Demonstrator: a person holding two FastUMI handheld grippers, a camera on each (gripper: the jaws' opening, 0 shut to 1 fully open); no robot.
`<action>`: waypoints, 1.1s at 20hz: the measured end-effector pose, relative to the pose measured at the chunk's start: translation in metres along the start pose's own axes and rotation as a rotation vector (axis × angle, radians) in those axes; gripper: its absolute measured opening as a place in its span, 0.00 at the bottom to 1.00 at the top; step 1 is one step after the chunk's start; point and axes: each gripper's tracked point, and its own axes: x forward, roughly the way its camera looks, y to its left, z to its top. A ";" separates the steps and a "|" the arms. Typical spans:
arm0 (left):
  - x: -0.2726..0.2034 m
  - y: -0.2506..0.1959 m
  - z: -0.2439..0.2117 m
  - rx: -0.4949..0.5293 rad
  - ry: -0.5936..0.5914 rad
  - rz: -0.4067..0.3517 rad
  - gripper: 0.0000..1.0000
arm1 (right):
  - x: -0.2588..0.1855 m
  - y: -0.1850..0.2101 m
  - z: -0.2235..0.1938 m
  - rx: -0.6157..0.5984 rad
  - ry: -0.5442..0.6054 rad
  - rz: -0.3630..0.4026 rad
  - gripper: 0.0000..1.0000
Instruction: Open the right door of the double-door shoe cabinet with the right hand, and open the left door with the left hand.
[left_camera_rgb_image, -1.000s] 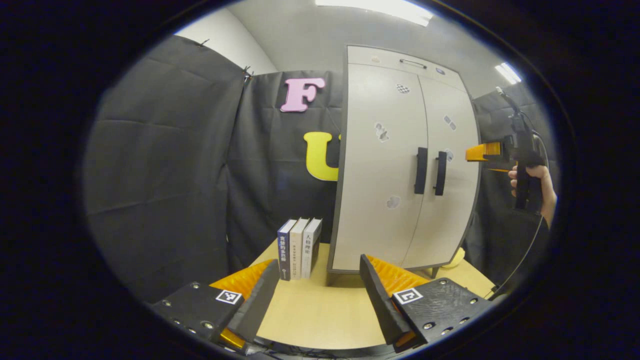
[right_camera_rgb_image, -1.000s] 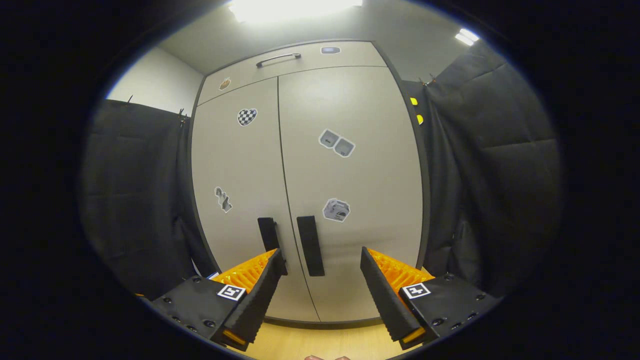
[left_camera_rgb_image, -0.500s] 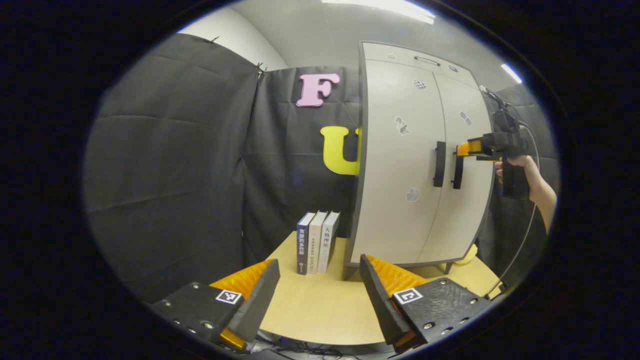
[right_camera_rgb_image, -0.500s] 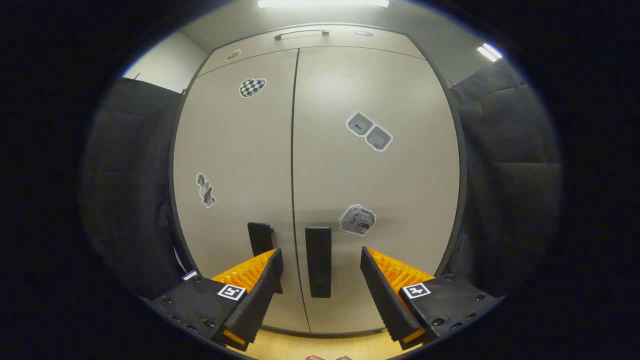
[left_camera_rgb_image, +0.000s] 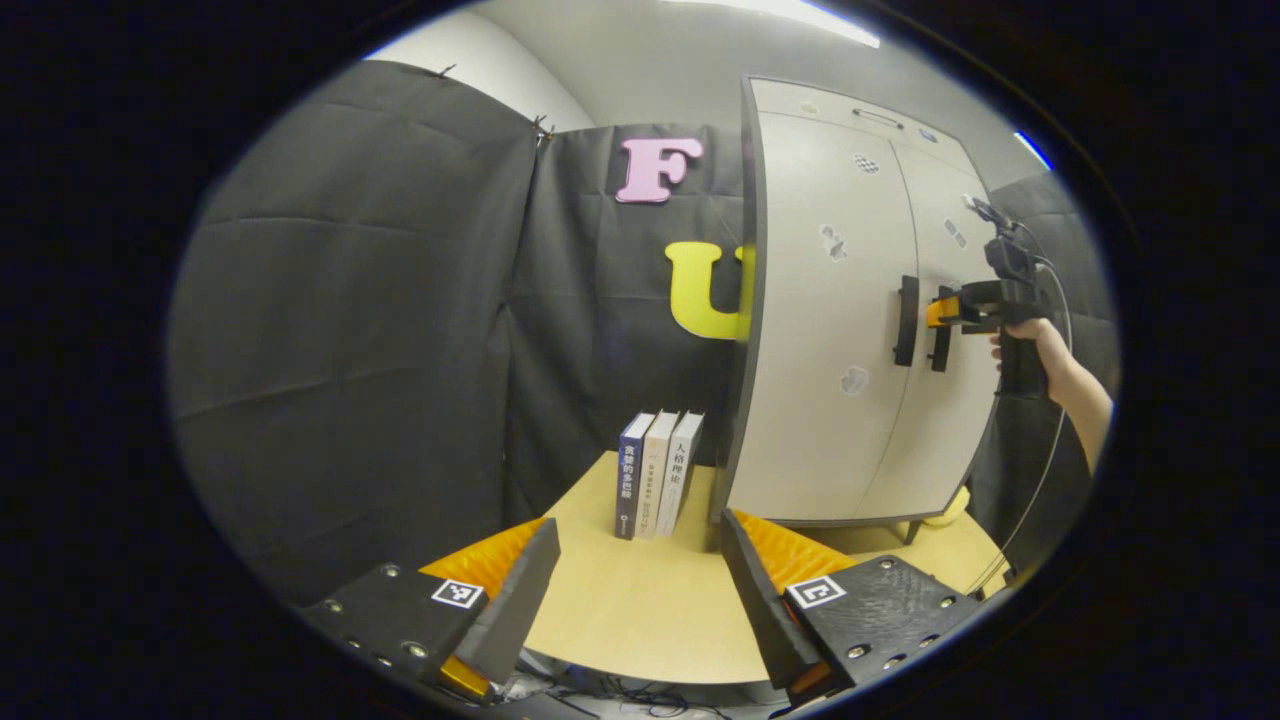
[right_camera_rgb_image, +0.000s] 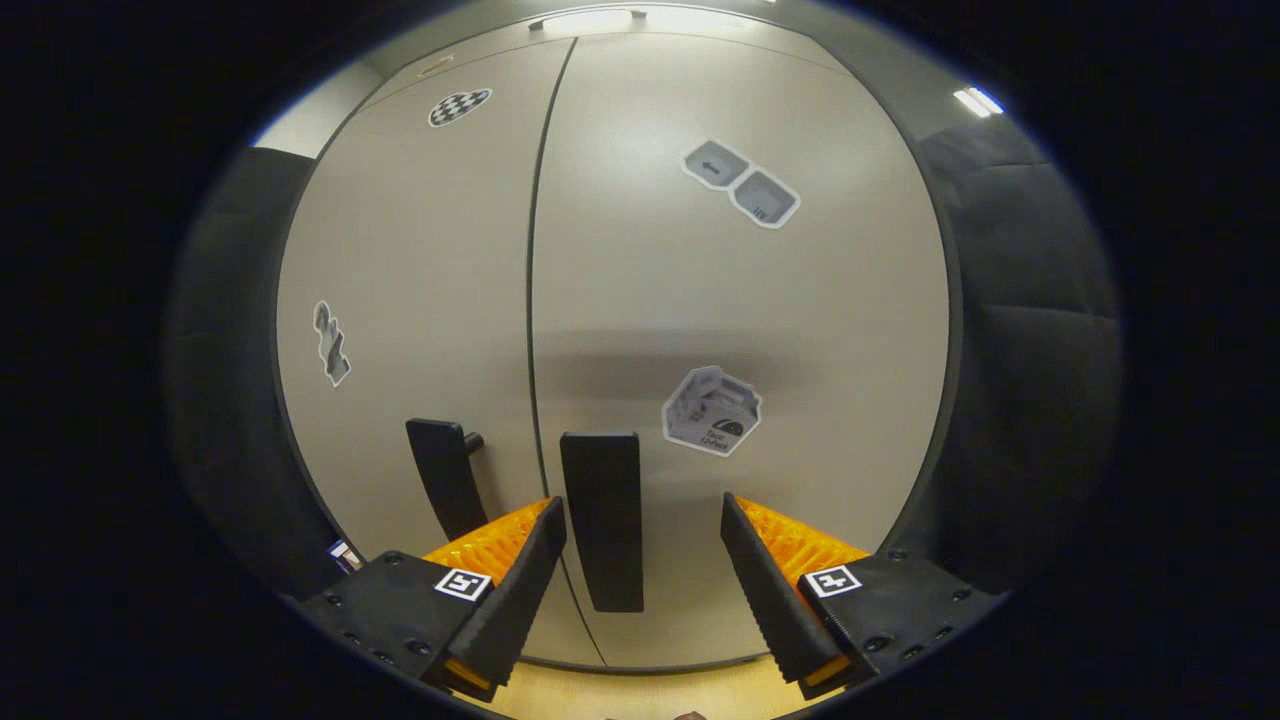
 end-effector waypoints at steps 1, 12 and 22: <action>0.001 0.000 -0.001 0.003 0.001 0.000 0.94 | 0.003 0.002 -0.003 0.001 0.008 0.002 0.98; -0.008 -0.003 -0.011 0.013 0.012 0.001 0.96 | 0.006 0.012 -0.008 0.042 0.007 0.079 0.22; -0.037 -0.025 -0.018 0.031 0.022 -0.029 0.93 | -0.019 0.010 -0.013 0.012 -0.015 0.138 0.06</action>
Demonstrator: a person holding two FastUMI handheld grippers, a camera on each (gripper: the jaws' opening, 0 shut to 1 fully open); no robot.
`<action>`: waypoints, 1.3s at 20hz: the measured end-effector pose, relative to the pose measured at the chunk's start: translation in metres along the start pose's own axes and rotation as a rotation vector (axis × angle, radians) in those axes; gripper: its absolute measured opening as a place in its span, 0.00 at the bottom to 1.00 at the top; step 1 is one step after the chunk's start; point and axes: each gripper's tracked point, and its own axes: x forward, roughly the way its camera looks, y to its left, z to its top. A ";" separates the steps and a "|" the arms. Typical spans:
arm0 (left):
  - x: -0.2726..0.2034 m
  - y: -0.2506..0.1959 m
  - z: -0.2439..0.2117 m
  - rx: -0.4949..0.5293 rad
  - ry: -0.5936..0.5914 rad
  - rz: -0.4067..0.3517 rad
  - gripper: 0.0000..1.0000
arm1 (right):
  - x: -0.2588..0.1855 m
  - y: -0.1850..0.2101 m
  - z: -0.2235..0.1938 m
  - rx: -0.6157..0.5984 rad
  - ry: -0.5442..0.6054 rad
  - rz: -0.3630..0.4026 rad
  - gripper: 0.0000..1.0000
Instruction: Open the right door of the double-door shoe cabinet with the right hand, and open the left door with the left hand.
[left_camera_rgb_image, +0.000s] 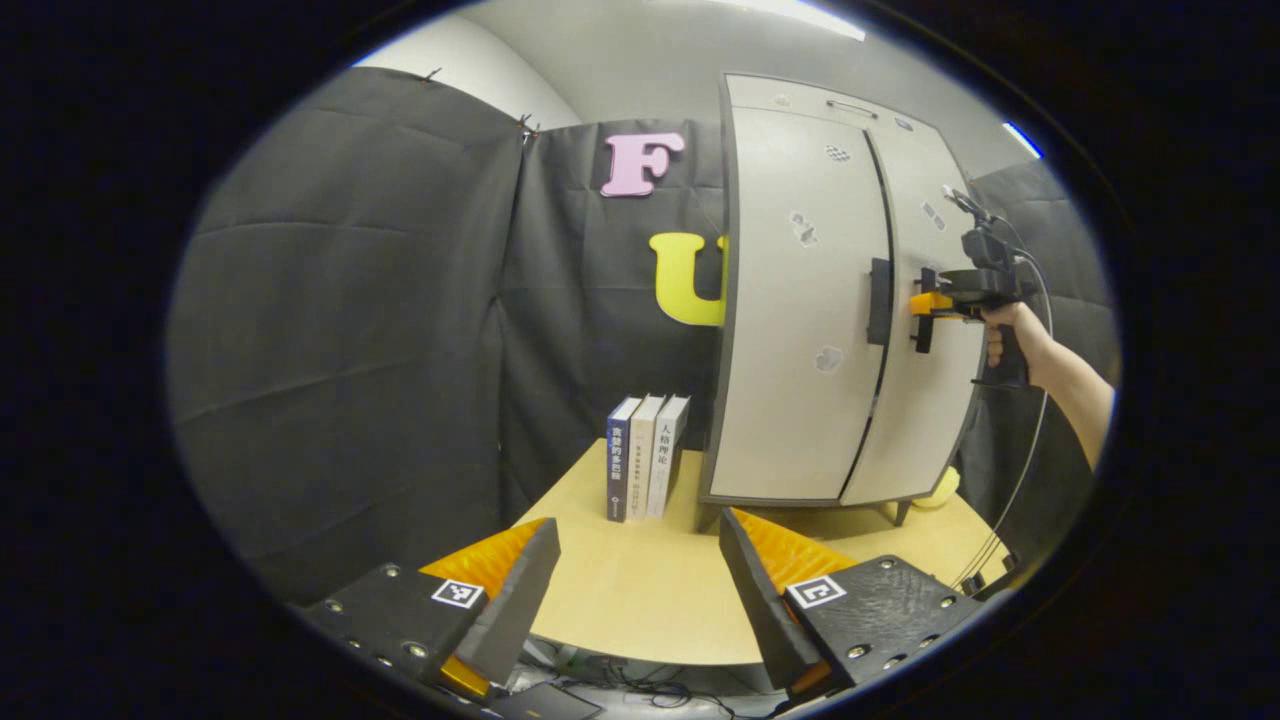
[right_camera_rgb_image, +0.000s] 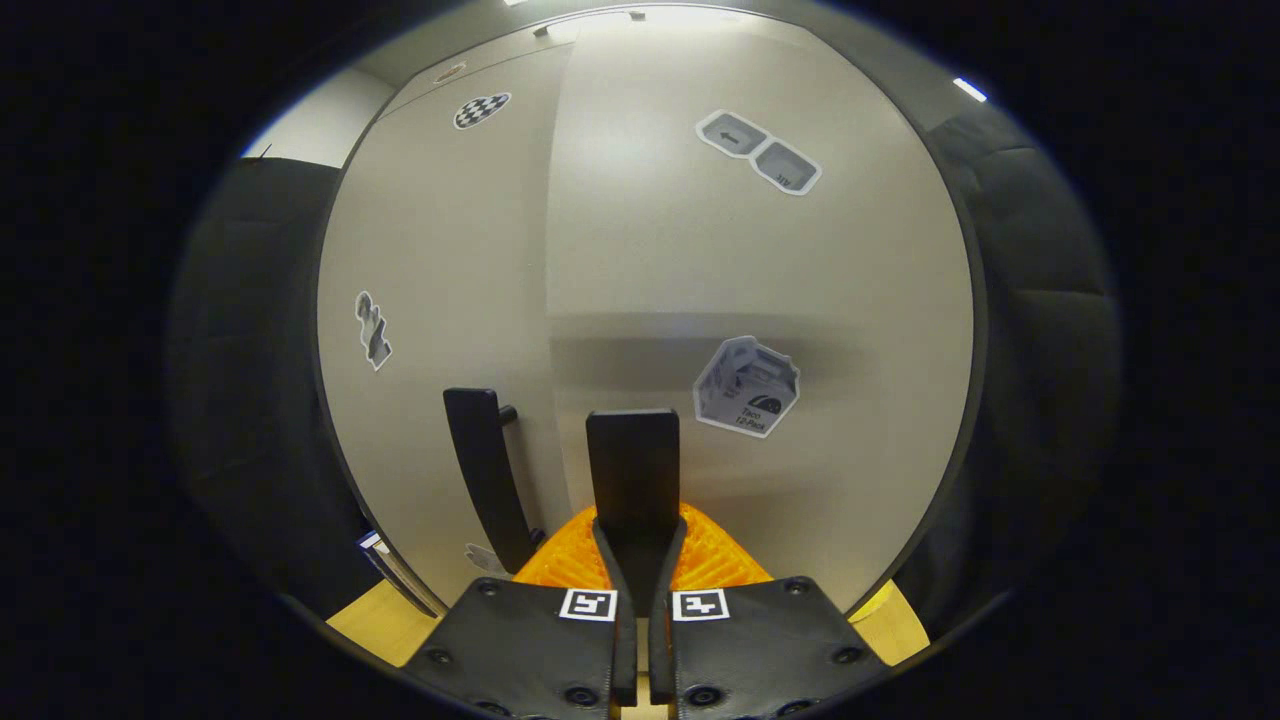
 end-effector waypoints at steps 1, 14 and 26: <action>-0.002 -0.005 -0.001 0.009 -0.001 -0.003 0.92 | -0.007 -0.001 -0.001 -0.006 -0.006 0.005 0.06; -0.024 -0.055 0.013 0.084 -0.057 -0.068 0.93 | -0.070 -0.022 -0.012 0.021 -0.010 0.047 0.06; -0.016 -0.069 0.005 0.067 -0.026 -0.099 0.91 | -0.122 -0.061 -0.018 0.031 -0.010 0.061 0.02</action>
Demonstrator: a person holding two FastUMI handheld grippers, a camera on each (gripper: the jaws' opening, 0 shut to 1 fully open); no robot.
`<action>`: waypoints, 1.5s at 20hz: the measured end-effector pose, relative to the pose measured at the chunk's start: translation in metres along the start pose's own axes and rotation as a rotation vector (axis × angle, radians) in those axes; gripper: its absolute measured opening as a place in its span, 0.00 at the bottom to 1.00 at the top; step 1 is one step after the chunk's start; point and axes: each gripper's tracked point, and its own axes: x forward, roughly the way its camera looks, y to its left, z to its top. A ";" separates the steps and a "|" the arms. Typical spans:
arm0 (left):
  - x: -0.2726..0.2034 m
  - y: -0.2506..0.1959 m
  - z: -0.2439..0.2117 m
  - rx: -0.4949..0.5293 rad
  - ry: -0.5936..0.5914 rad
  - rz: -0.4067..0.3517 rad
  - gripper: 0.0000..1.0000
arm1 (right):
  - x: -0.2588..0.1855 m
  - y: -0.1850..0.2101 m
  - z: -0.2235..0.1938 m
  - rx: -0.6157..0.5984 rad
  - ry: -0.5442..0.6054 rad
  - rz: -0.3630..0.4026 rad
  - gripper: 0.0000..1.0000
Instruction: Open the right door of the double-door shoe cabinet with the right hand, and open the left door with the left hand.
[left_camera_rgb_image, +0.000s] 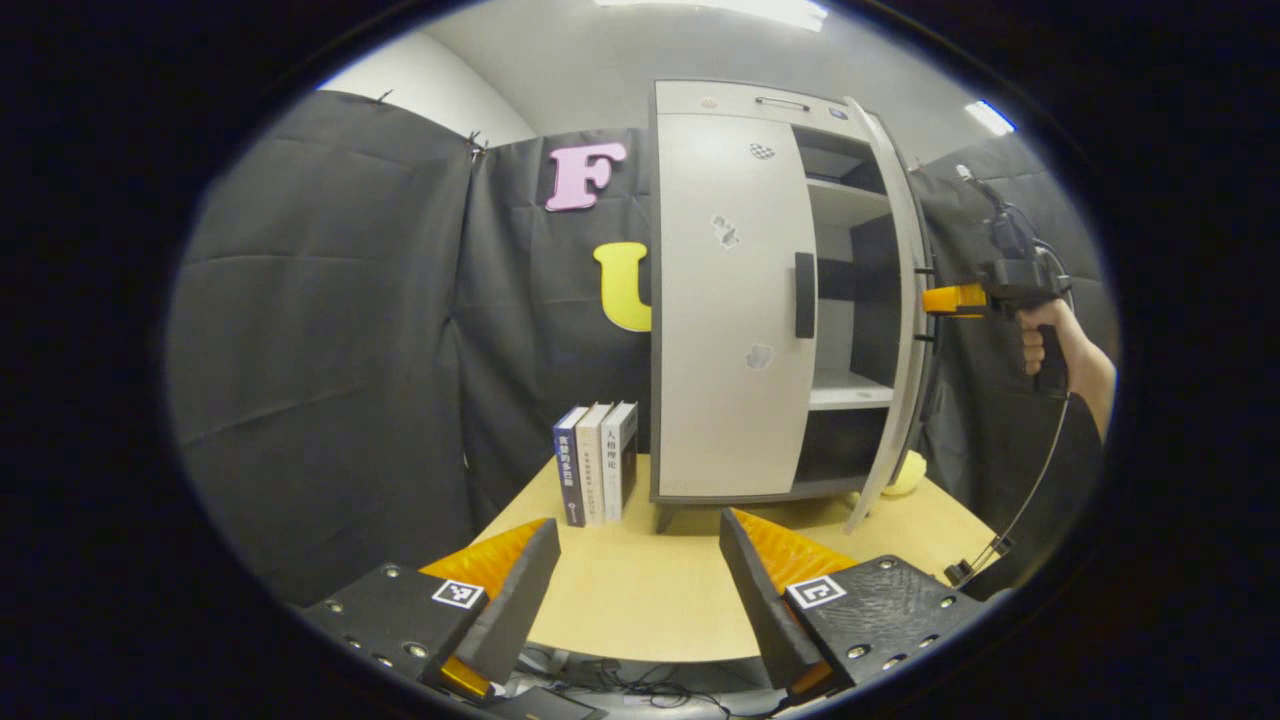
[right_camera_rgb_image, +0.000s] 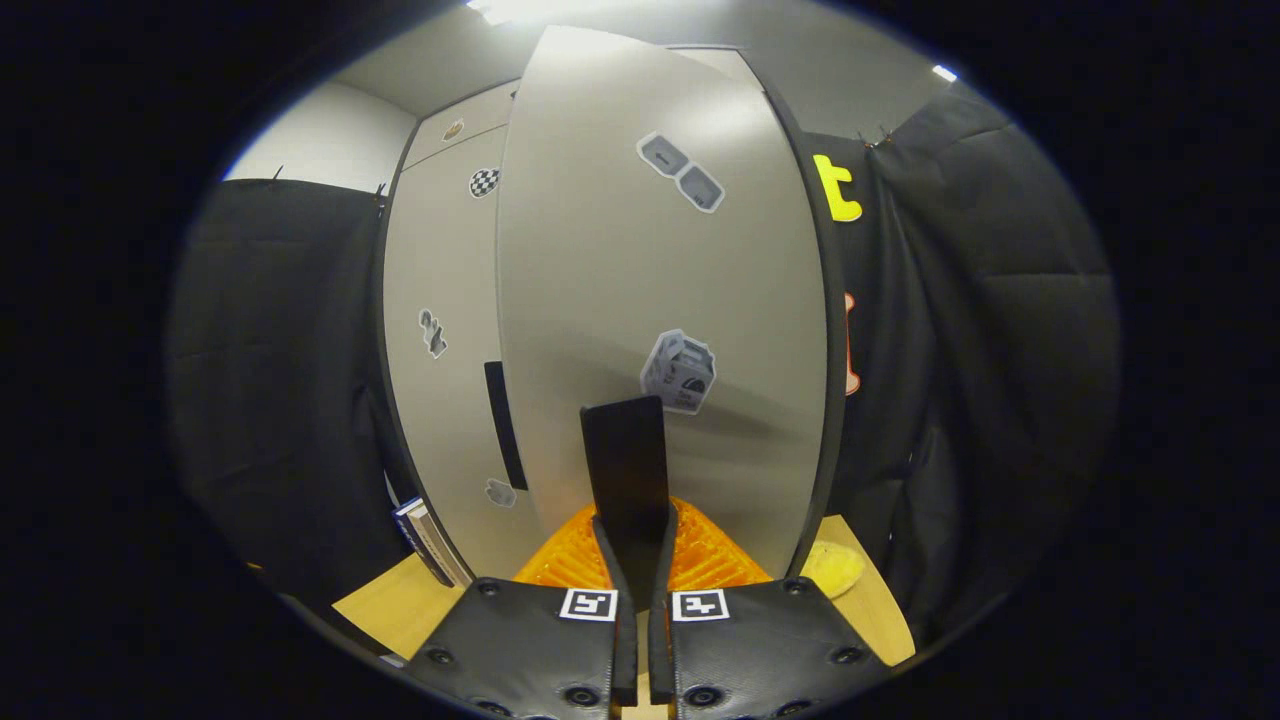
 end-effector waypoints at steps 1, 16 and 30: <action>0.002 -0.001 0.000 0.002 -0.002 -0.004 0.91 | -0.003 -0.003 -0.001 0.002 0.000 0.001 0.02; 0.014 -0.013 0.010 -0.012 -0.053 -0.026 0.91 | -0.051 -0.059 -0.002 0.000 0.000 -0.042 0.05; 0.039 -0.015 0.009 -0.025 -0.013 -0.101 0.93 | -0.077 -0.158 -0.015 -0.001 0.039 -0.215 0.02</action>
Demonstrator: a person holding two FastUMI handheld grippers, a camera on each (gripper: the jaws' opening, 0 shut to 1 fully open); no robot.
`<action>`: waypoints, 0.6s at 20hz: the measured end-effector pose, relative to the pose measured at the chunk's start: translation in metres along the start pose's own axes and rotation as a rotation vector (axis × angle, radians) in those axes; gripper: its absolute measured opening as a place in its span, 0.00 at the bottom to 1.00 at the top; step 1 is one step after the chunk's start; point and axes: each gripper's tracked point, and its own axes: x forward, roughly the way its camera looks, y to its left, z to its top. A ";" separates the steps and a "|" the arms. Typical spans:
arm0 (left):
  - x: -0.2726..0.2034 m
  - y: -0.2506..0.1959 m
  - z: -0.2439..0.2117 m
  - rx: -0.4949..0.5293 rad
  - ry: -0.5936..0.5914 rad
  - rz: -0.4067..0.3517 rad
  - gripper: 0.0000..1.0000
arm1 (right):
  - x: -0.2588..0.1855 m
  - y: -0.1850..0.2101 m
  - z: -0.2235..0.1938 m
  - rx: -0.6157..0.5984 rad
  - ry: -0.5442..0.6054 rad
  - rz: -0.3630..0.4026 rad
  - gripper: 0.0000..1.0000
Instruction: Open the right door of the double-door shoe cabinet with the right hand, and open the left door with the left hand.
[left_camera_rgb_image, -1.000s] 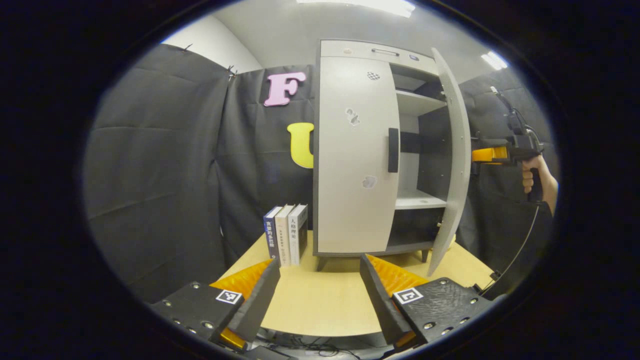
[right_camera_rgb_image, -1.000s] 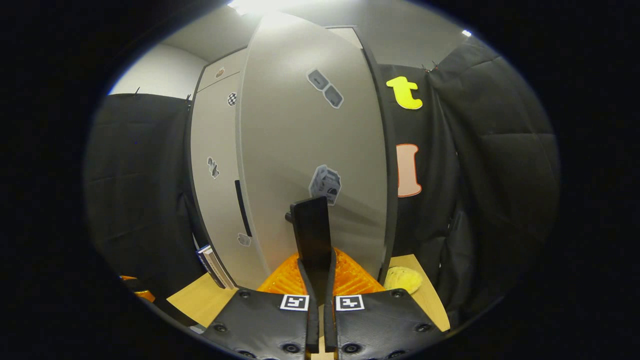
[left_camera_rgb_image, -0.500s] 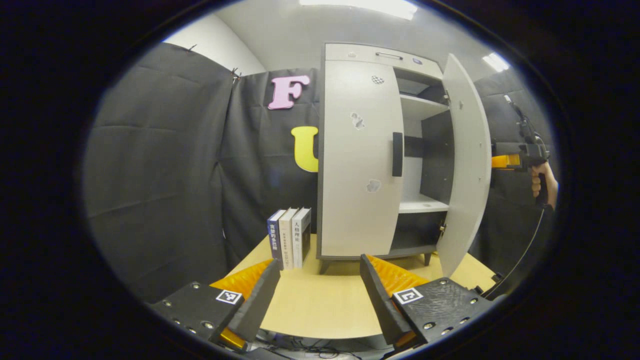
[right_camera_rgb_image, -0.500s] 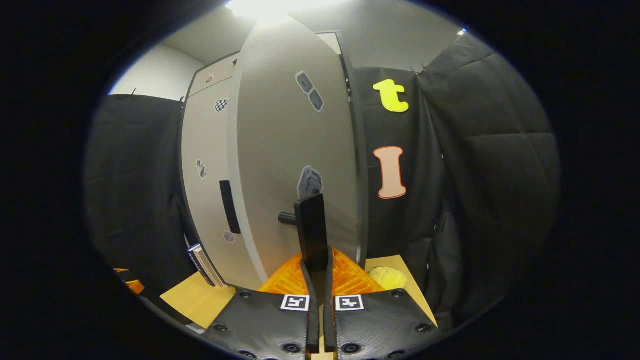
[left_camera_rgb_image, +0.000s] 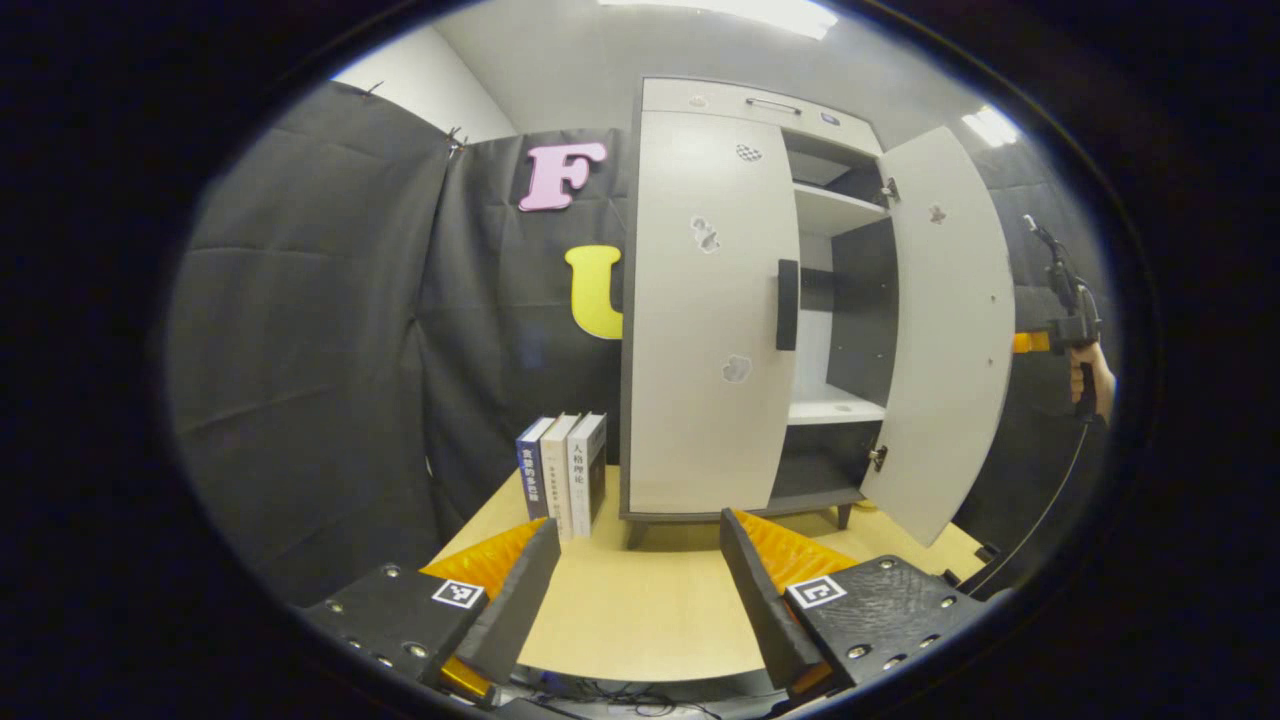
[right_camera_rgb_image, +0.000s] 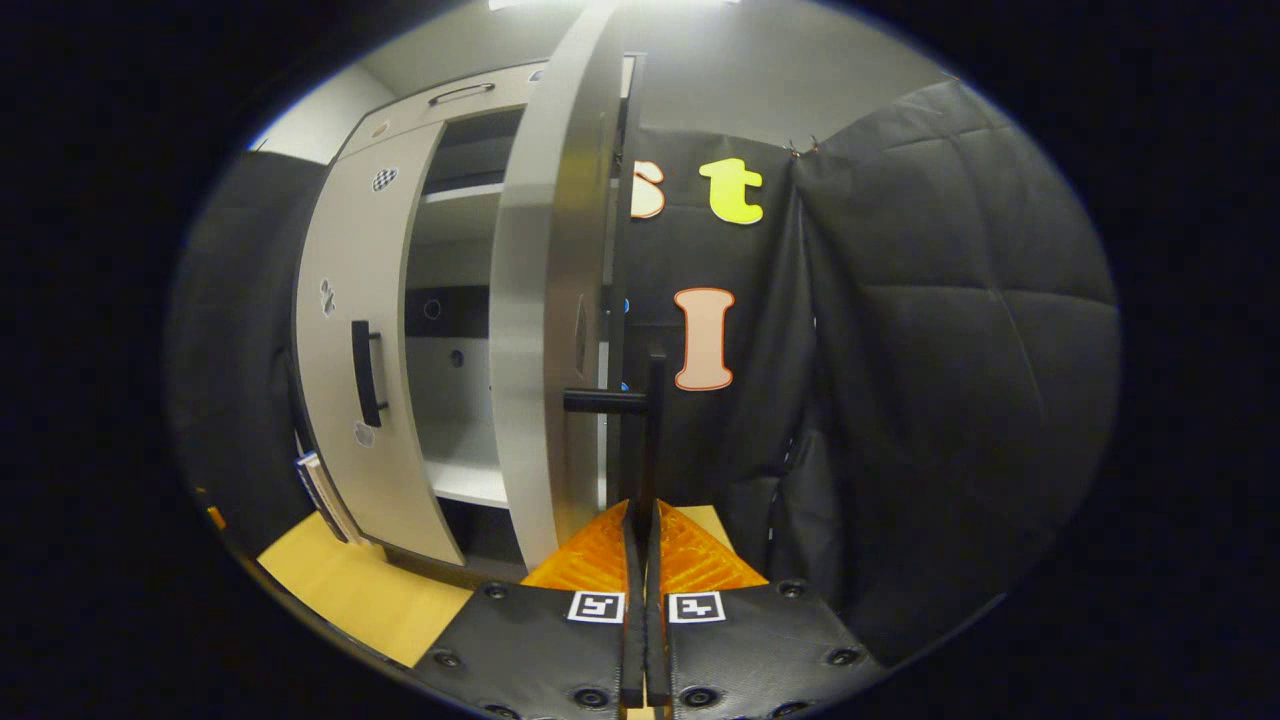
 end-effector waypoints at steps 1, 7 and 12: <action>0.003 -0.002 0.002 -0.003 0.002 -0.012 0.91 | 0.001 0.002 0.002 0.050 -0.011 0.018 0.02; 0.025 -0.014 0.003 0.013 0.012 -0.064 0.91 | -0.003 0.000 -0.003 0.087 -0.040 0.012 0.07; 0.046 -0.022 0.002 0.003 0.020 -0.108 0.94 | -0.013 -0.002 -0.008 0.087 -0.016 -0.002 0.00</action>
